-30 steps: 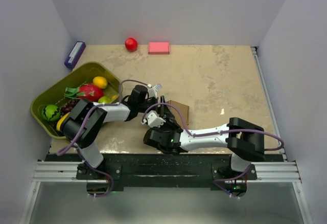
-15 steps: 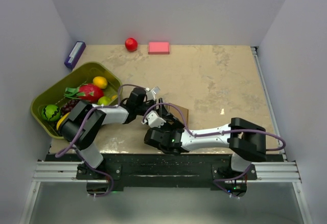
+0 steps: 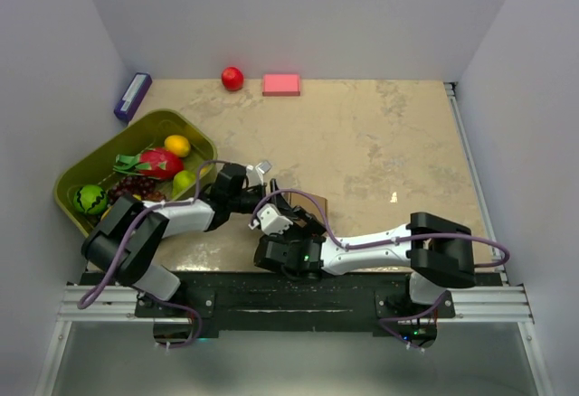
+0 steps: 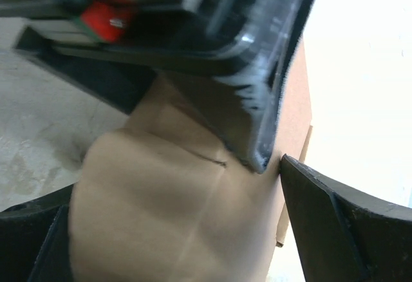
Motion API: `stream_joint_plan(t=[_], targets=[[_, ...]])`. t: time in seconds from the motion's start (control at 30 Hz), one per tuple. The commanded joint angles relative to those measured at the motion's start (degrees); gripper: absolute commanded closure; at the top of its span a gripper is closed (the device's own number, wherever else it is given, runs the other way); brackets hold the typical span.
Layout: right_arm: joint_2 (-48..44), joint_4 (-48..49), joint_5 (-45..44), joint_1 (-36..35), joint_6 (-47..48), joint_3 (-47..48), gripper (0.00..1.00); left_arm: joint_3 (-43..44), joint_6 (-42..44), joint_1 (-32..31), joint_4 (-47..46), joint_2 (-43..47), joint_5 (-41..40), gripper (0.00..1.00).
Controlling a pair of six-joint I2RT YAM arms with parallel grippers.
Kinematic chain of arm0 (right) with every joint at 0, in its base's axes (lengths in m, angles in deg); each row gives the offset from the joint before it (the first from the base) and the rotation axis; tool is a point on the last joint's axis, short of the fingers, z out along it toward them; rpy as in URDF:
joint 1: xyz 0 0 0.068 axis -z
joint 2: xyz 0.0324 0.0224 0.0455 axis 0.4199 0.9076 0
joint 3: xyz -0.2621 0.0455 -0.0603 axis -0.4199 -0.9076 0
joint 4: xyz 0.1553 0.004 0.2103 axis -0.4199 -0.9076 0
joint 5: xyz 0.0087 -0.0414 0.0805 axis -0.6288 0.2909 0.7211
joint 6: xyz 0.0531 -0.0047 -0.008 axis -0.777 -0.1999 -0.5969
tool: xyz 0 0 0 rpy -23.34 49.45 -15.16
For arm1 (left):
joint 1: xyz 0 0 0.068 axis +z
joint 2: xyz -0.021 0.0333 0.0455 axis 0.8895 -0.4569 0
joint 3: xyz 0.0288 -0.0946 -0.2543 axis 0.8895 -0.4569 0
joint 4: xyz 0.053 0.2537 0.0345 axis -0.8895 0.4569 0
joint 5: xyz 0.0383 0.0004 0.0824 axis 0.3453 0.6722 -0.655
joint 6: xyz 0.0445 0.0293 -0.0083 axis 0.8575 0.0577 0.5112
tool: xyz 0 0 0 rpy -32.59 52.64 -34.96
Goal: Fold the paper box
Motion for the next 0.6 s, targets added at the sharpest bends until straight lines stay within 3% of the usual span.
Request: stream_joint_plan(t=[0.0, 0.13, 0.43, 0.53, 0.57], targets=[[-2.05, -1.92, -3.32, 0.09, -3.48, 0.24, 0.10, -3.54, -4.04, 0.96, -1.86, 3.94, 5.96, 0.78], [-2.32, -2.27, -4.99, 0.00, -1.38, -0.55, 0.10, -9.78, -13.35, 1.14, -12.23, 5.43, 8.16, 0.80], [2.33, -2.97, -11.65, -0.53, -0.93, -0.29, 0.09, -14.36, -20.40, 1.14, -20.07, 9.03, 9.12, 0.80], [3.22, -2.98, -14.21, -0.61, -1.99, -0.38, 0.17, -15.76, -21.71, 1.05, -21.82, 9.48, 10.26, 0.80], [3.22, -2.63, -15.44, -0.53, -1.73, -0.55, 0.24, -15.94, -21.81, 1.05, -22.00, 9.74, 10.44, 0.80]])
